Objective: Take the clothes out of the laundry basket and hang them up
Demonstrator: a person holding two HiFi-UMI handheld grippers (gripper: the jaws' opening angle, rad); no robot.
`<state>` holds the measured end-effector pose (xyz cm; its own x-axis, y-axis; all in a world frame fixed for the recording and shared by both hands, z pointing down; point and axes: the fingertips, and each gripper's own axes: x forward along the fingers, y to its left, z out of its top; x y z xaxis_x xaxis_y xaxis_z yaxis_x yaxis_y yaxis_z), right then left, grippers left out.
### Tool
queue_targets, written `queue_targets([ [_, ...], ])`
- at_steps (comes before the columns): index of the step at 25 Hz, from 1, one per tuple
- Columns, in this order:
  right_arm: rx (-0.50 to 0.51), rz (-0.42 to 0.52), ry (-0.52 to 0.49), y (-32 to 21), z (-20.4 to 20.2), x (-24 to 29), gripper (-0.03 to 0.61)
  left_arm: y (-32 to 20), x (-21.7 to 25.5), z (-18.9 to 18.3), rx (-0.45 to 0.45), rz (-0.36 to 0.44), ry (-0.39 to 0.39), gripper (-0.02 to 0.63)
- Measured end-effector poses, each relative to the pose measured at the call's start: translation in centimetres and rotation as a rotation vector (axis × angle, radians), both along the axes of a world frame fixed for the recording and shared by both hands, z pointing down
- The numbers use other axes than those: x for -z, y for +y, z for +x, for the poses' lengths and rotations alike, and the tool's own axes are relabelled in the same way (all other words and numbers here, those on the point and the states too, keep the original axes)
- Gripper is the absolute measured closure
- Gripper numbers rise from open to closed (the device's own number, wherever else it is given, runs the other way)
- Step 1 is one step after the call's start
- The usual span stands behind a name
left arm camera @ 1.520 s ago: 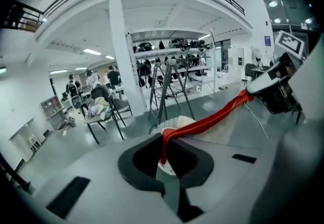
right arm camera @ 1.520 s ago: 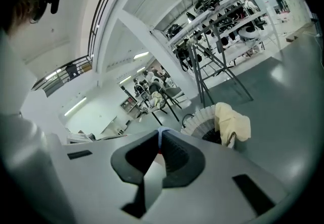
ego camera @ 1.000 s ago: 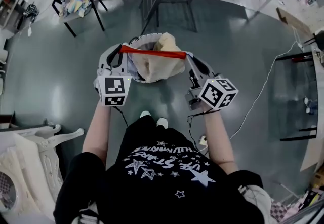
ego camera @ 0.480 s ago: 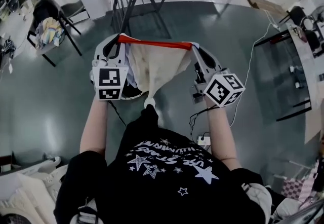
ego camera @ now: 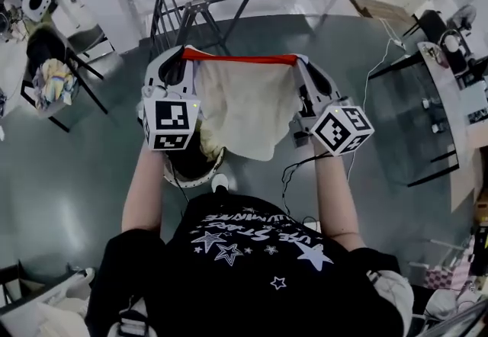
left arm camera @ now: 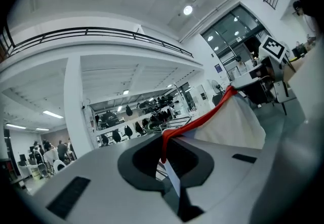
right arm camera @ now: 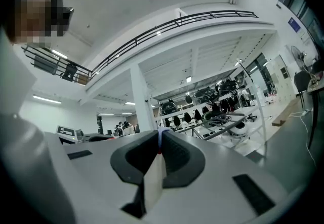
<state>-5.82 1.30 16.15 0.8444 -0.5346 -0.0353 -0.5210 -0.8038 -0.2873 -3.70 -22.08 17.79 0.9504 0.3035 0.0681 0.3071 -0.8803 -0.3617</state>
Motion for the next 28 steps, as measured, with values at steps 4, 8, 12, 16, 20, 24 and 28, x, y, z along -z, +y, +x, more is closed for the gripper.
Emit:
queue_targets([
  [4,-0.015,-0.007,0.0,-1.6,3.6,1.0,0.555,-1.7,0.5,3.3,-0.006,0.005,-0.014,0.58],
  [8,-0.022,-0.012,-0.009,-2.2,5.1,-0.2,0.555,-2.4,0.0,5.0,0.002,0.004,-0.018,0.58],
  [12,-0.02,0.001,-0.025,-2.0,7.0,-1.5,0.555,-2.4,-0.7,6.4,0.009,0.013,-0.021,0.58],
  [16,0.01,0.019,-0.035,-1.2,9.9,-2.2,0.555,-1.9,-1.4,8.3,0.041,0.04,-0.041,0.58],
  [20,0.073,0.025,-0.032,-1.1,14.7,-3.6,0.555,-1.7,-2.7,11.5,0.103,0.079,-0.056,0.578],
  [24,0.178,0.03,-0.013,-1.5,21.4,-4.5,0.555,-1.8,-3.2,15.5,0.205,0.121,-0.06,0.578],
  [28,0.306,0.038,-0.006,-0.7,28.5,-3.7,0.555,-0.5,-2.4,20.4,0.33,0.156,-0.078,0.578],
])
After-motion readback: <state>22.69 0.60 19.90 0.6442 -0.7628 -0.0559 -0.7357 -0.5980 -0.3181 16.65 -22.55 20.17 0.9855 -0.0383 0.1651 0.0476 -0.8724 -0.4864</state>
